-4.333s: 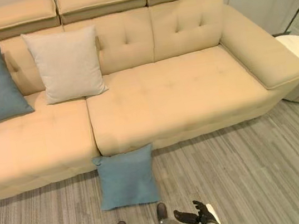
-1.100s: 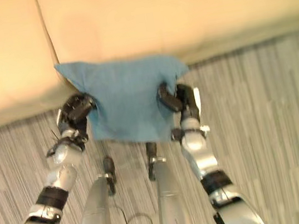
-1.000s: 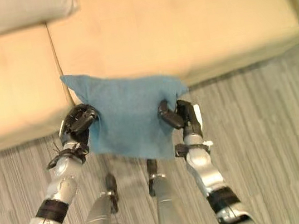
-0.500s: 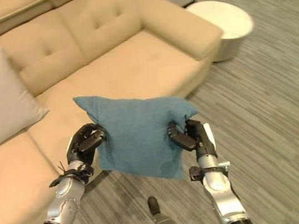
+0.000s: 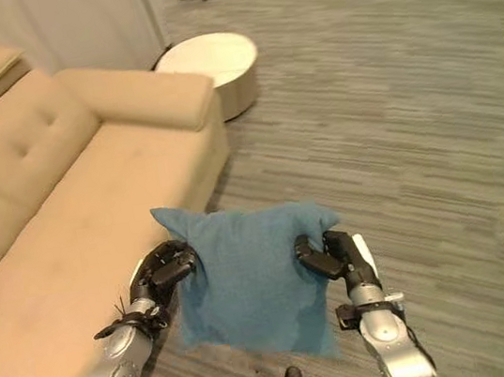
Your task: Pick up all the scattered cushions and arrange them neatly on the sofa.
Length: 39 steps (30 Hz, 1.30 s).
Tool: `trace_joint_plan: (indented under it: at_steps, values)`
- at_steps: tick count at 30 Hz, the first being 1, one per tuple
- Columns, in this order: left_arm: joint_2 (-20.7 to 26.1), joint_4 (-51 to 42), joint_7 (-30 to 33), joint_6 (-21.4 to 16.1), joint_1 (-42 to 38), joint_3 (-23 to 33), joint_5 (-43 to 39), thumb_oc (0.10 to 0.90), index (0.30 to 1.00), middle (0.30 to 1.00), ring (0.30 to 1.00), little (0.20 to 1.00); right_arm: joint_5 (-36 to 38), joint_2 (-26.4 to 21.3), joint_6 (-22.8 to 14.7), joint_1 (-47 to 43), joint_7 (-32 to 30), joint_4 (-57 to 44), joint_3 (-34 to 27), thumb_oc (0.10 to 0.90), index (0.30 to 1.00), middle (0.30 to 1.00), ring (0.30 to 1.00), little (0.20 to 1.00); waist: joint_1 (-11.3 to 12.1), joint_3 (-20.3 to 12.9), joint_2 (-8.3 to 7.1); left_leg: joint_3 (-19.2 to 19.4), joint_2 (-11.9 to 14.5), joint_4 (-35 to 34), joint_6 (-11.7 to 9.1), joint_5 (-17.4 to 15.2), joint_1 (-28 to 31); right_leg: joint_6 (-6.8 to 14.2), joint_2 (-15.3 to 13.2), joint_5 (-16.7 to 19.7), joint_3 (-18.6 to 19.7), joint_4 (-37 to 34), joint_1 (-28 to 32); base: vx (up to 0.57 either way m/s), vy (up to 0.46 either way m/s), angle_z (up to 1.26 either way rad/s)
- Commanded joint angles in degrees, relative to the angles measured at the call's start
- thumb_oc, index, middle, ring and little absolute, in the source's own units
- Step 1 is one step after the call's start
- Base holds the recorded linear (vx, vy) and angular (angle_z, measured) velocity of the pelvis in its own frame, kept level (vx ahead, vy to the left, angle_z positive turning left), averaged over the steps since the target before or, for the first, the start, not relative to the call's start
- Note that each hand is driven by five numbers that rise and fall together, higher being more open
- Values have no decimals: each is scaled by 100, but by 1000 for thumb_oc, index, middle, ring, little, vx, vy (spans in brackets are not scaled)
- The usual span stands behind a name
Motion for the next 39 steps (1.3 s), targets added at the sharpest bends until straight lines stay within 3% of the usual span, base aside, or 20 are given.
trace_joint_plan:
  at_steps: [1,7,11,15,18,19,21,22,24,26,29,30,32,33,34,35,38,39]
  values:
    - [-470,-1017,-490,-749,-625,-164,151,400,300,300,300,300,114,65,-823,-346,241,-1131,268,400,300,300,300,300,162,-560,148,-634,-313,-251,-30,61,-707,636,125,-347,445,-432,432,114,-51,-108]
    - [-421,-976,-429,-753,-601,-225,418,400,300,300,300,300,109,60,-851,-260,214,-1188,233,400,300,300,300,300,383,-521,145,-1366,-815,-500,-36,72,-1228,636,210,-372,842,-543,542,125,-45,-77]
    - [-534,-602,-313,-666,-609,-373,552,400,300,300,300,300,48,49,-954,-429,105,-1638,226,400,300,300,300,300,625,-451,147,-1812,-1213,-1005,-46,461,-1567,552,510,-584,1014,-498,911,221,-57,-24]
    - [-607,-330,-160,-629,-739,-507,796,400,300,300,300,300,15,59,-1022,-500,-12,-1940,179,400,300,300,300,300,700,-405,83,-1631,-1289,-1060,-40,653,-1820,509,612,-697,1023,-556,1167,161,-22,10]
    - [-628,-116,92,-647,-822,-476,1155,400,300,300,300,300,-37,106,-1082,-600,-79,-2190,208,400,300,300,300,300,753,-512,82,-1417,-1185,-1315,48,718,-1678,510,722,-850,1028,-582,1377,296,61,2]
    - [-489,-62,378,-671,-737,-313,1492,800,900,900,900,900,-125,141,-1150,-638,-87,-2368,236,400,300,300,300,300,827,-635,-55,-1476,-1262,-1290,142,631,-1576,561,649,-935,1054,-502,1484,376,98,-9]
    - [-443,44,502,-643,-692,-223,1737,800,900,900,900,900,-154,156,-1191,-666,-114,-2399,239,400,300,300,300,300,863,-683,-113,-1443,-1281,-1264,180,574,-1531,585,604,-947,1064,-475,1522,331,111,-41]
    - [-275,199,693,-613,-636,-44,2155,800,900,900,900,900,-173,141,-1284,-734,-88,-2548,229,400,300,300,300,300,945,-784,-210,-1387,-1307,-1214,258,439,-1466,670,512,-920,1093,-428,1594,367,150,-44]
    - [-122,357,884,-576,-607,166,2611,800,900,900,900,900,-176,137,-1361,-757,-95,-2685,148,400,300,300,300,300,1014,-847,-266,-1335,-1325,-1187,325,315,-1409,785,413,-810,1068,-289,1574,269,123,-29]
    - [19,534,1142,-489,-520,569,2859,800,900,900,900,900,-193,137,-1440,-778,-105,-2823,62,400,300,300,300,300,1133,-847,-304,-1231,-1365,-1157,442,151,-1297,1061,222,-529,893,385,1365,160,109,-27]
    - [163,777,1432,-346,-451,1044,3230,800,900,900,900,900,-305,140,-1470,-731,-74,-3095,-107,400,300,300,300,300,1143,-793,-172,-1187,-1284,-1149,562,13,-1136,1403,-29,-21,633,1502,967,138,103,-12]
    - [205,969,1616,-268,-455,1218,3405,800,900,900,900,900,-357,160,-1482,-683,-62,-3178,-129,400,300,300,300,300,1121,-746,-102,-1281,-1248,-1145,618,-53,-1011,1375,-98,69,557,2002,725,103,69,2]
    - [186,1168,1780,-225,-457,1457,3392,800,900,900,900,900,-427,166,-1502,-631,-47,-3285,-132,400,300,300,300,300,1062,-705,-38,-1354,-1219,-1161,629,-115,-862,1343,-229,84,478,2279,518,139,23,20]
    - [60,1865,1967,-171,-645,1699,3241,800,900,900,900,900,-416,222,-1510,-563,-36,-3420,-140,400,300,300,300,300,940,-643,33,-1436,-1154,-1178,580,-208,-735,1204,-553,-51,268,2143,265,162,-14,4]
    - [61,1869,1966,-173,-648,1700,3241,800,900,900,900,900,-416,222,-1510,-565,-36,-3420,-140,400,300,300,300,300,930,-638,31,-1445,-1159,-1174,580,-209,-735,1204,-558,-57,260,2147,271,195,-117,-1]
    - [-140,2665,1866,-155,-811,1831,2871,800,900,900,900,900,-316,228,-1477,-550,22,-3535,-128,400,300,300,300,300,785,-582,70,-1532,-1084,-1197,475,-303,-650,1079,-665,-338,279,1604,107,176,-153,22]
    - [-526,4080,1640,-24,-920,1933,2495,800,900,900,900,900,-137,113,-1492,-657,60,-3595,-5,400,300,300,300,300,456,-535,-36,-1756,-1108,-1159,330,-445,-471,1092,-416,-183,1091,255,-131,203,-180,23]
    - [-654,4491,1530,92,-968,1917,2350,800,900,900,900,900,-109,94,-1493,-698,13,-3630,33,400,300,300,300,300,362,-547,-82,-1846,-1120,-1195,317,-447,-384,1104,-230,-84,1344,175,-260,171,-169,34]
